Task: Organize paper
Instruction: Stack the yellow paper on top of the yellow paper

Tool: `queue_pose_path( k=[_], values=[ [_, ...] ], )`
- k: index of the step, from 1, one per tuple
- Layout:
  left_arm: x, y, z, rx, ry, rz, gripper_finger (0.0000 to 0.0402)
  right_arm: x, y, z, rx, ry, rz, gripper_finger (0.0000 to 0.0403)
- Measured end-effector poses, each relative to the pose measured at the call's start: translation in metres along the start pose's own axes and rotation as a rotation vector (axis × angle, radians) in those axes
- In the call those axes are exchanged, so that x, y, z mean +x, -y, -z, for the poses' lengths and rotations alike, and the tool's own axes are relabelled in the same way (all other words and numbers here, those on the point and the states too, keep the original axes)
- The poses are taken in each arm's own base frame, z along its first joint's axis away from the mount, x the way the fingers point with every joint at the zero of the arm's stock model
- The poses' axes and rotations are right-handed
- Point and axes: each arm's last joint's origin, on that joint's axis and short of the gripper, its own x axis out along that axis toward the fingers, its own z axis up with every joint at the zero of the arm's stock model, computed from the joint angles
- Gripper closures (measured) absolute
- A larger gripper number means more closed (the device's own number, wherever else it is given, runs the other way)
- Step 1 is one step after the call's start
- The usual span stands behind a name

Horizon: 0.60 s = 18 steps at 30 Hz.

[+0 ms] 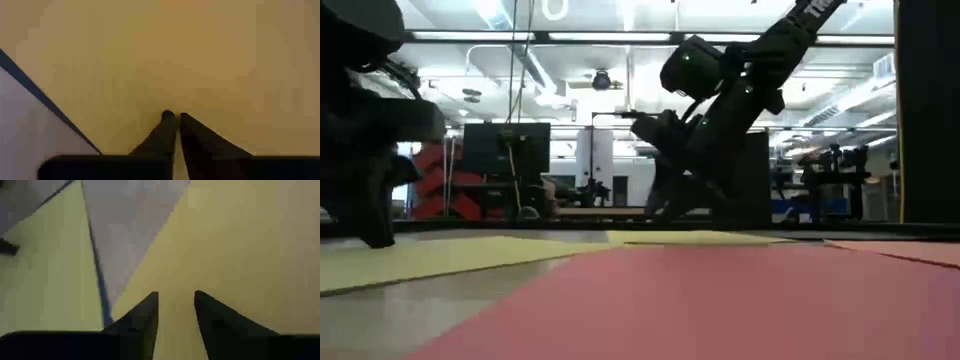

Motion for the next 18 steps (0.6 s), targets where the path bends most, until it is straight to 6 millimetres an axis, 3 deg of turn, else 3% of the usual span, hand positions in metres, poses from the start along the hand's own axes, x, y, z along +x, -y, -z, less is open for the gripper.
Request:
queue_pose_path(
  k=[3, 8, 12, 18],
  values=[
    [-0.026, -0.003, -0.008, 0.015, 0.062, -0.041, 0.0394, 0.000, 0.000, 0.000, 0.000, 0.003, -0.003, 0.0298],
    [-0.059, -0.008, -0.002, 0.000, 0.175, -0.021, 0.0394, 0.000, -0.003, -0.001, 0.003, 0.006, -0.040, 0.0298],
    [-0.051, 0.002, 0.012, 0.009, 0.210, 0.045, 0.0394, -0.003, -0.022, 0.009, -0.006, 0.012, -0.134, 0.0298],
    [-0.028, 0.025, 0.015, 0.038, 0.191, 0.055, 0.0394, -0.008, -0.046, 0.035, -0.045, -0.017, -0.182, 0.0298]
  ],
)
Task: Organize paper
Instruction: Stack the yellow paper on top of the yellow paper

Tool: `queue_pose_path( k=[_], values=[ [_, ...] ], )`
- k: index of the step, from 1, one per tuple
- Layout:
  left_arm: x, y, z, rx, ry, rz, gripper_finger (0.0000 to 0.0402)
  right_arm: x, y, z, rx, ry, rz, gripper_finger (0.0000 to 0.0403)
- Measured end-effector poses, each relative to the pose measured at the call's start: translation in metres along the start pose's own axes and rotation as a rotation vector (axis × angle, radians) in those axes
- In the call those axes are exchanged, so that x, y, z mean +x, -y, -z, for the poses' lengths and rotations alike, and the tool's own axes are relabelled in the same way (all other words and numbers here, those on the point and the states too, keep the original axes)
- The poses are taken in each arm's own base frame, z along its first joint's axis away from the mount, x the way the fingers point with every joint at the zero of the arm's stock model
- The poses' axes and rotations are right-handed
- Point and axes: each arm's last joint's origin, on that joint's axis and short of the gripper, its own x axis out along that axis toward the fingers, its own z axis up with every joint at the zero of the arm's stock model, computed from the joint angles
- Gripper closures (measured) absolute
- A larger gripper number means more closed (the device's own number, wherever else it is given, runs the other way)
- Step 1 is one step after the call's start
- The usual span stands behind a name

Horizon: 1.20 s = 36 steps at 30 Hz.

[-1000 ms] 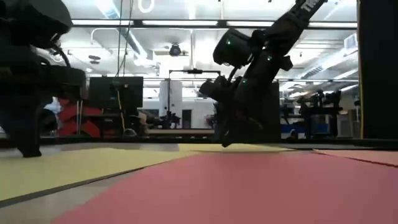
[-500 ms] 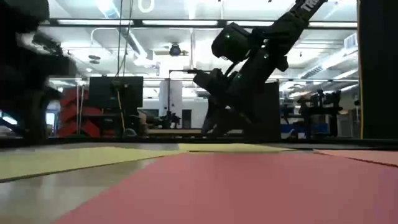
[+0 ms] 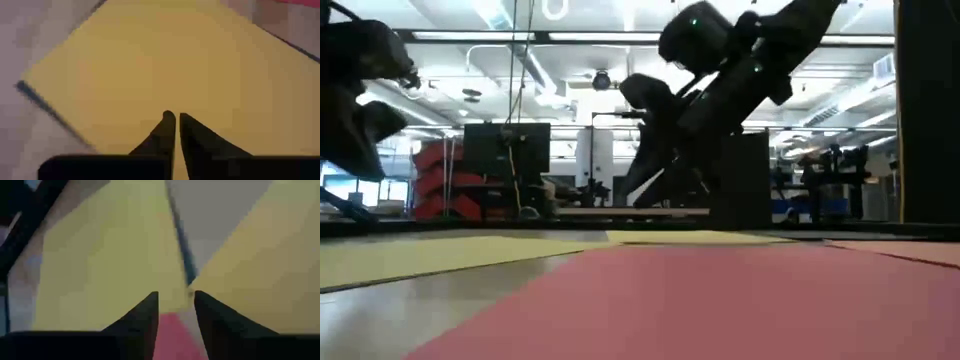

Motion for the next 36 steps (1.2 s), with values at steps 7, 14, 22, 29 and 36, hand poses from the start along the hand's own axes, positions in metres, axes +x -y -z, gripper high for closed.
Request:
queue_pose_path(
  k=[7, 14, 22, 29, 36],
  values=[
    [0.034, 0.025, 0.007, 0.027, -0.100, 0.041, 0.0394, -0.001, -0.009, 0.012, 0.006, -0.021, -0.011, 0.0267],
    [0.047, 0.030, 0.012, -0.072, -0.154, 0.017, 0.0394, -0.001, 0.013, 0.001, 0.075, 0.010, 0.149, 0.0209],
    [0.043, 0.033, 0.017, -0.217, -0.219, 0.043, 0.0394, -0.001, 0.042, -0.021, 0.123, 0.014, 0.233, 0.0190],
    [0.039, 0.038, 0.022, -0.261, -0.245, 0.071, 0.0394, -0.002, 0.057, -0.035, 0.137, 0.031, 0.255, 0.0190],
    [0.039, 0.039, 0.023, -0.258, -0.249, 0.083, 0.0394, -0.002, 0.056, -0.036, -0.135, -0.045, 0.184, 0.0191]
  ],
)
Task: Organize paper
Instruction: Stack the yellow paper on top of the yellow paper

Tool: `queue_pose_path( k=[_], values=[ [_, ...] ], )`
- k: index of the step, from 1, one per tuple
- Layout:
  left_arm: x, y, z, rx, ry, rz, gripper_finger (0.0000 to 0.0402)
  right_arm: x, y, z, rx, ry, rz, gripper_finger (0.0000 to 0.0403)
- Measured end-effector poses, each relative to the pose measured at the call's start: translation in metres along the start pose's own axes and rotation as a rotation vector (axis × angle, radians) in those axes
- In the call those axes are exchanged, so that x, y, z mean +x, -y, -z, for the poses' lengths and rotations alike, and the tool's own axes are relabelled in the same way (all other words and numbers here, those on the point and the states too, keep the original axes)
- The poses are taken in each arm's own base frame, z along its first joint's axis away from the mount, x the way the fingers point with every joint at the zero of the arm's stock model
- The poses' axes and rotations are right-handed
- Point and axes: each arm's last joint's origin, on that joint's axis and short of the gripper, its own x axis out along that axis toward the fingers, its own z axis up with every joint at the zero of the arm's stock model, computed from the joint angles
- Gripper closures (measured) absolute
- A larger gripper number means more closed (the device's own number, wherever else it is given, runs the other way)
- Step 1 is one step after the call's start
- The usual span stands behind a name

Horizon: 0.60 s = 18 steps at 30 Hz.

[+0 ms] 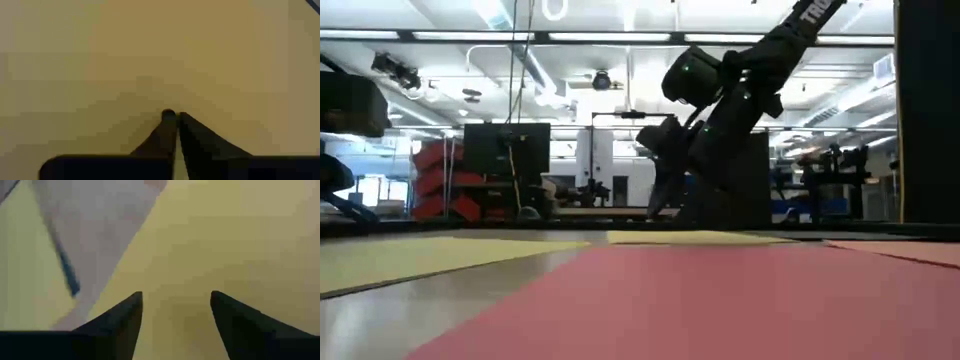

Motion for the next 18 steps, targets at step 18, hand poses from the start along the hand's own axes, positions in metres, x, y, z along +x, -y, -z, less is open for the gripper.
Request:
queue_pose_path(
  k=[18],
  values=[
    [0.001, 0.003, -0.001, 0.024, -0.003, 0.035, 0.0394, -0.022, 0.016, -0.028, -0.577, -0.295, 0.079, 0.0217]
  ],
)
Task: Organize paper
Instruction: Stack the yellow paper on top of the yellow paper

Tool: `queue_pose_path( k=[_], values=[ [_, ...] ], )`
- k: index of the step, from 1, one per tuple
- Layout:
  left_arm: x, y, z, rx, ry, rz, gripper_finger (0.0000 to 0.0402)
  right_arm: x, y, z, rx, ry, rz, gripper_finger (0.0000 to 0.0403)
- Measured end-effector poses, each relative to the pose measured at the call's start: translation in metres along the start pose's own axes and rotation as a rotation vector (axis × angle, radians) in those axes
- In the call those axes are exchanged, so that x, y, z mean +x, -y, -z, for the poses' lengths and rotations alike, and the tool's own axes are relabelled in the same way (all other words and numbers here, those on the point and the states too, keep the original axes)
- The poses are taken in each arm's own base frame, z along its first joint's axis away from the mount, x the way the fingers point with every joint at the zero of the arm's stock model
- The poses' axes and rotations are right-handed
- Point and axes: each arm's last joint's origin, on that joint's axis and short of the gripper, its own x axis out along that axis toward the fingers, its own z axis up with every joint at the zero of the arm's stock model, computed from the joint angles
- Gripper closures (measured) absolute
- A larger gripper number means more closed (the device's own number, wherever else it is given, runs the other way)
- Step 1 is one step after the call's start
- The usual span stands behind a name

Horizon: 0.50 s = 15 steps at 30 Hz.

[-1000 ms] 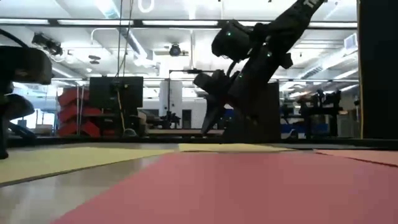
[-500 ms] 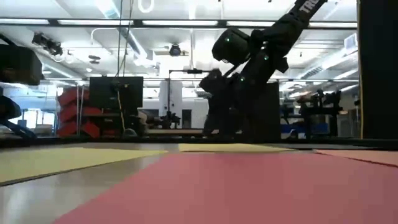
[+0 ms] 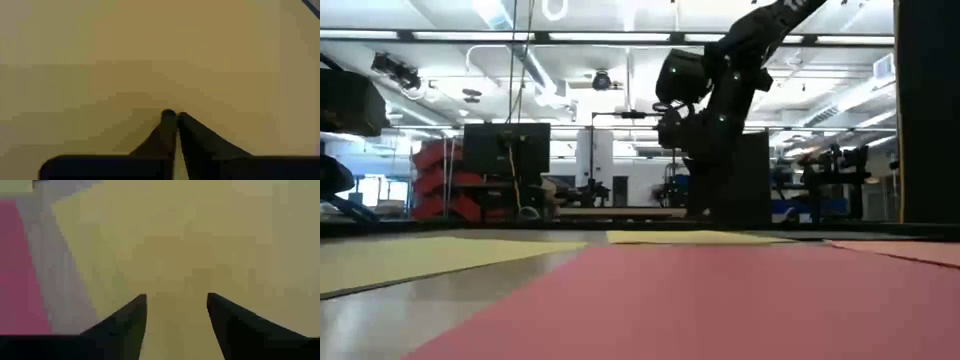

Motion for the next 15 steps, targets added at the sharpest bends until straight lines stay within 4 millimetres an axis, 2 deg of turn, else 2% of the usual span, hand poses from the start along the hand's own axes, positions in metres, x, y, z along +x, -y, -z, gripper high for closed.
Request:
queue_pose_path(
  k=[7, 15],
  values=[
    [0.000, 0.002, -0.001, -0.006, 0.003, 0.021, 0.0394, 0.000, -0.001, 0.003, -0.123, -0.029, -0.012, 0.0217],
    [0.000, 0.003, -0.001, -0.010, 0.004, 0.033, 0.0394, 0.032, 0.004, 0.005, -0.129, -0.117, -0.059, 0.0226]
  ],
)
